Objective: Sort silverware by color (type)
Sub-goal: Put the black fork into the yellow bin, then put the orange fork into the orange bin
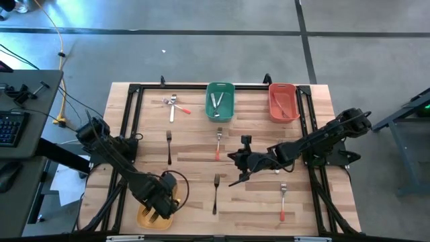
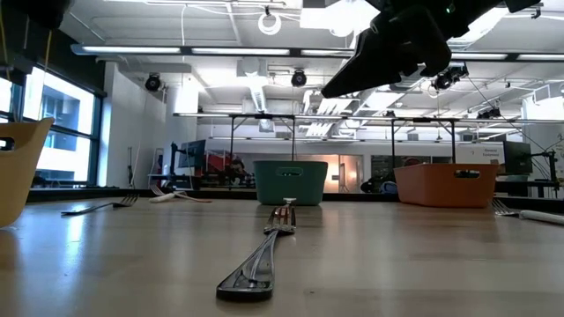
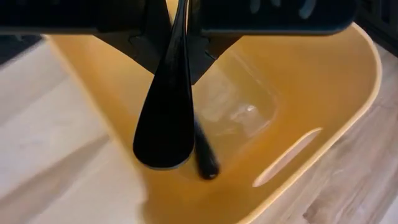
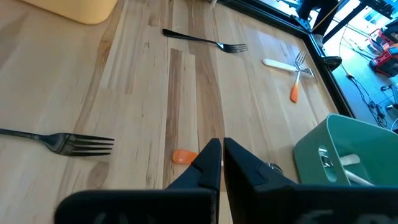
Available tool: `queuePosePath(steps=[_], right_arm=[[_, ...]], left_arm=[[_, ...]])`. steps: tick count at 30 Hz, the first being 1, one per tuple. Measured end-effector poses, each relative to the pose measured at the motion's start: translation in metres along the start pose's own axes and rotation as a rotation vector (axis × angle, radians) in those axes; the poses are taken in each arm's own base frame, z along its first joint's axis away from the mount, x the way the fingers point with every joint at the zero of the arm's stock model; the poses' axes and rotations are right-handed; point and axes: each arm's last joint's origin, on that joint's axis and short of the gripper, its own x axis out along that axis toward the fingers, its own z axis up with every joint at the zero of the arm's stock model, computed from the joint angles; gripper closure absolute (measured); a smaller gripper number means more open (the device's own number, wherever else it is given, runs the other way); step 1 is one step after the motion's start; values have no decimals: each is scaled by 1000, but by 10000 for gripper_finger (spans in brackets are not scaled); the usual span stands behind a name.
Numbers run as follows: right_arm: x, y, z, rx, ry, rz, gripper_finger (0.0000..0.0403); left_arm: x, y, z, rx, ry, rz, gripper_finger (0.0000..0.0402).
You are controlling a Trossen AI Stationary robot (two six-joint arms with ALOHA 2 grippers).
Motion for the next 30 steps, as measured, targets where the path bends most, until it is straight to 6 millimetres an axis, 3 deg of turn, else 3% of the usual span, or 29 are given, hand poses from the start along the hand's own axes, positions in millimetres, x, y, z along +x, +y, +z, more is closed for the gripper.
queuePosePath(steps=[7,14,19,26,30], right_arm=[[0,0,0,-1,0,1,403],[0,0,0,-3,-1,1,403],[0,0,0,-9,-1,1,403],[0,0,0,-12,-1,7,403],[0,3,2,-61,-24,94,403]], left_arm=[[12,5,0,2,-24,16,386],[9,4,0,43,-35,8,305],[0,-1,2,94,-53,-21,274],[-22,-13,4,179,-89,-91,278],[-37,-17,12,238,-231,-86,296]])
